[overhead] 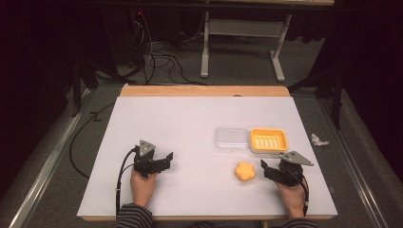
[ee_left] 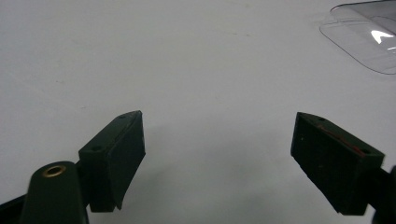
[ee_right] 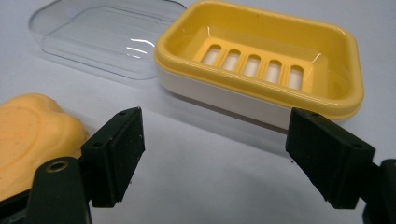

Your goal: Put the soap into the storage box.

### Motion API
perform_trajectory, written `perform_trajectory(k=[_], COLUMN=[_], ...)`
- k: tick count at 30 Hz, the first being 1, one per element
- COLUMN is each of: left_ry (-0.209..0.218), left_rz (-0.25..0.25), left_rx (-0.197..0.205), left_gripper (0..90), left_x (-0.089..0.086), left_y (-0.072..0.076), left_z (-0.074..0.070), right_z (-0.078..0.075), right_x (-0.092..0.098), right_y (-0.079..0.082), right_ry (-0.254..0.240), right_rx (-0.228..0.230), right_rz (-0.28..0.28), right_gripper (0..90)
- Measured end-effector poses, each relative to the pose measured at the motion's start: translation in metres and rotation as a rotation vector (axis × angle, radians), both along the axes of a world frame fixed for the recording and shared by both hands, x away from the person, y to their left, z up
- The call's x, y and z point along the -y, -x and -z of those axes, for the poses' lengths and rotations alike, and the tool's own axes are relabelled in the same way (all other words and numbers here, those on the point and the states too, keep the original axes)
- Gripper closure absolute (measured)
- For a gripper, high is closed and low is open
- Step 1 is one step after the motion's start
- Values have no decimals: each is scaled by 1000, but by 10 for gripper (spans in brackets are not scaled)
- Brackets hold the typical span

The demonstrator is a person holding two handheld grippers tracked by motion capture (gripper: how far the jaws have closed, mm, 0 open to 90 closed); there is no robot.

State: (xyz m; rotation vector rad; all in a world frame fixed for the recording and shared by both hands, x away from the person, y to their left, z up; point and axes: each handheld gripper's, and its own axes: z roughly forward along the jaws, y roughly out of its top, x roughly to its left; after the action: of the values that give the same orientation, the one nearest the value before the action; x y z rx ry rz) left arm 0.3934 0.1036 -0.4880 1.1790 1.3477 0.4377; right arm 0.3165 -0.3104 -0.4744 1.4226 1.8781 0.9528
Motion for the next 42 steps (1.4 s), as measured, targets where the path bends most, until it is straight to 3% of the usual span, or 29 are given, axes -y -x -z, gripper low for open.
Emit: perform_trajectory(k=[8,18,22,42], left_ry=[-3,-1,0,-7], left_rz=[3,-6,-7,3], left_rx=[-1,-5,-3,3], left_gripper=[179,179,179,196], left_x=[0,0,0,0], left_y=[0,0,0,1], left_z=[0,0,0,0], right_z=[-6,-7,-9,-12], right_x=[1,-1,-5,-31], right_y=[10,13,16,31], right_ry=[-29,-83,-75,-57], right_rx=[21,-3,-22,-23], right_rz=[-16,-22,-35,-108], right_gripper=[213,190,189,184])
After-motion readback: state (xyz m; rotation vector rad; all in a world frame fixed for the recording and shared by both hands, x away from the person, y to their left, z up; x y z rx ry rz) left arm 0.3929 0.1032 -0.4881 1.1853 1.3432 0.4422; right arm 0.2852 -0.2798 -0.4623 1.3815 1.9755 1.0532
